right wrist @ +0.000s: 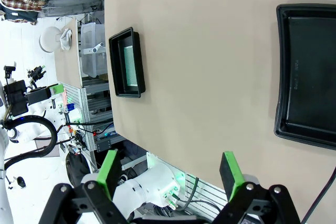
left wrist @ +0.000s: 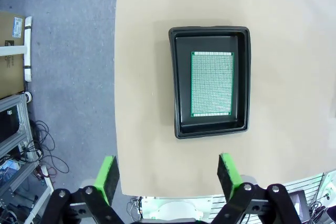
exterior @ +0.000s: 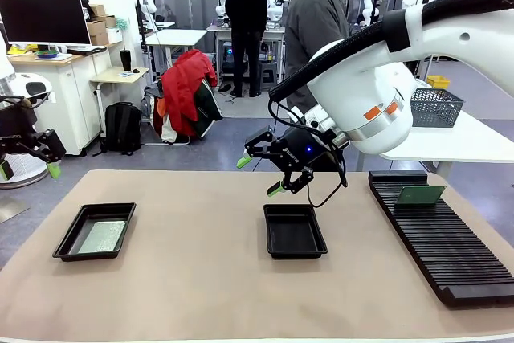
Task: Inspect and transfer BCBs to ESD trays.
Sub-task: Pick up the Blank PCB from the PCB Rack and place it in the right ESD tray.
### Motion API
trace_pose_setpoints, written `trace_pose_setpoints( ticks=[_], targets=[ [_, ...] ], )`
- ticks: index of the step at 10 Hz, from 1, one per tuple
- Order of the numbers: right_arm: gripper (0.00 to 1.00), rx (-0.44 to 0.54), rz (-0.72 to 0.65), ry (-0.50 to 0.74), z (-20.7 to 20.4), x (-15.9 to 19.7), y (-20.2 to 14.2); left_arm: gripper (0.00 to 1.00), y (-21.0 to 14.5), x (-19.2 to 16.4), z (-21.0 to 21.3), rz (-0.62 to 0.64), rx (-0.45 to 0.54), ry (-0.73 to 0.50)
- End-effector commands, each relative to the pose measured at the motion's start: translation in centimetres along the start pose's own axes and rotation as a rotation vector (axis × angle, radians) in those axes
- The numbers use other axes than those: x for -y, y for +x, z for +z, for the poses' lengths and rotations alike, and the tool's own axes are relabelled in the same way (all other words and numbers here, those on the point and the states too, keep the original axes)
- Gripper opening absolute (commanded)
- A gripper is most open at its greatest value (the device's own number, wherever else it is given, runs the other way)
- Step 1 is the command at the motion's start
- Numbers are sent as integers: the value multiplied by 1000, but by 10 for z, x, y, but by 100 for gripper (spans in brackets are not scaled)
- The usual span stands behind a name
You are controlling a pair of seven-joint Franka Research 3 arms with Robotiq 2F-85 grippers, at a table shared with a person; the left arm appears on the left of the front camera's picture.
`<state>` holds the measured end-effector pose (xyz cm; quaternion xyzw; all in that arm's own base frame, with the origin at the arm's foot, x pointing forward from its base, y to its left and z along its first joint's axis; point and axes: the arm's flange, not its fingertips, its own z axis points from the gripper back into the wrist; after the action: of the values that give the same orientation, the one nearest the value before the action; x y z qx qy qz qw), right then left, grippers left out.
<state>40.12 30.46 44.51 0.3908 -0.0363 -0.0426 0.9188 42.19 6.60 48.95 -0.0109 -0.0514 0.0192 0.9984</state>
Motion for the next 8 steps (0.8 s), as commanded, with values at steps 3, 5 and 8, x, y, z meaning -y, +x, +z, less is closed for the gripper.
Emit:
trace_pose_setpoints(
  ticks=[3,5,8],
  targets=[
    [100,0,0,0,0,0,0,100,1,-1,-3,-14,11,-11],
    [100,10,161,-65,40,9,-7,100,1,-1,-3,-14,11,-11],
    [100,-45,390,-146,114,34,-7,100,1,-1,-3,-14,11,-11]
  ],
)
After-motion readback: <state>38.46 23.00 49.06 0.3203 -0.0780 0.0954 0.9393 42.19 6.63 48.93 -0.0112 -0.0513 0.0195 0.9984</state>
